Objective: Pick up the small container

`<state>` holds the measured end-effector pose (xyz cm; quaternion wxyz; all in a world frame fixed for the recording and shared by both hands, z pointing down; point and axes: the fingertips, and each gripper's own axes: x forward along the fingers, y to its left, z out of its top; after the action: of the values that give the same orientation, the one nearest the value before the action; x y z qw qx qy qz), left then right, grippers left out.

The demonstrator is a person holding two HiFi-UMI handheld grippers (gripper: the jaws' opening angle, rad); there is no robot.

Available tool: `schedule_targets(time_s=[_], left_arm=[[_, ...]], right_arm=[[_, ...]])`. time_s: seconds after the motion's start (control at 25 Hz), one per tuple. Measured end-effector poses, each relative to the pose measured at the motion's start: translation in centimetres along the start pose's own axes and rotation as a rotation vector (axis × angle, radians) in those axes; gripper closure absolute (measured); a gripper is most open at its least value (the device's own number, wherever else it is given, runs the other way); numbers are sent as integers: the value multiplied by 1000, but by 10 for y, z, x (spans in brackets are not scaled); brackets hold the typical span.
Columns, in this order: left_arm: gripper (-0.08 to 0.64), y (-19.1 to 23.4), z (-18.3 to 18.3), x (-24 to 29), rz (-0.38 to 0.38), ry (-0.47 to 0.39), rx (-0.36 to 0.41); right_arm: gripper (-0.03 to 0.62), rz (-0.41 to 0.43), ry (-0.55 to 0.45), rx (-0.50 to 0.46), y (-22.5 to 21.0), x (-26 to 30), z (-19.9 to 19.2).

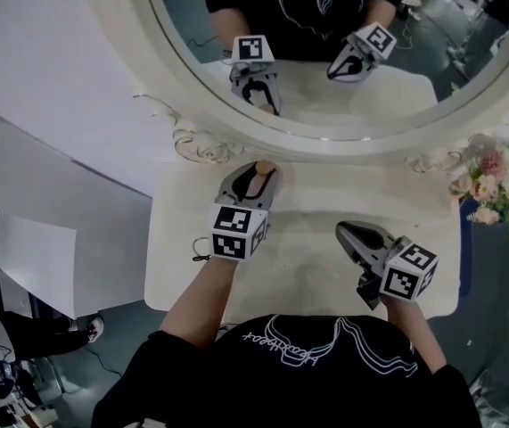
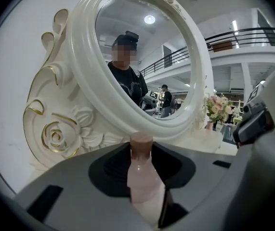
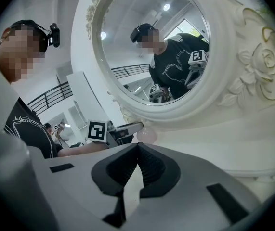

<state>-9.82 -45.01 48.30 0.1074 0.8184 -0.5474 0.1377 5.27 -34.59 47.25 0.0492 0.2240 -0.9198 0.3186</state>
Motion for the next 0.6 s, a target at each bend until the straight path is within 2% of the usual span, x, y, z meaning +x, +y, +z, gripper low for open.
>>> schedule_targets(time_s=[0.32,0.6], left_arm=[[420,3,2,-7,2,-8,-59],[420,-7,12,-40,-18,-32,-115]], right_arm=[[584,-18,-5,17,2,-5,-7],[586,-4,-21,4,21,-8,-11]])
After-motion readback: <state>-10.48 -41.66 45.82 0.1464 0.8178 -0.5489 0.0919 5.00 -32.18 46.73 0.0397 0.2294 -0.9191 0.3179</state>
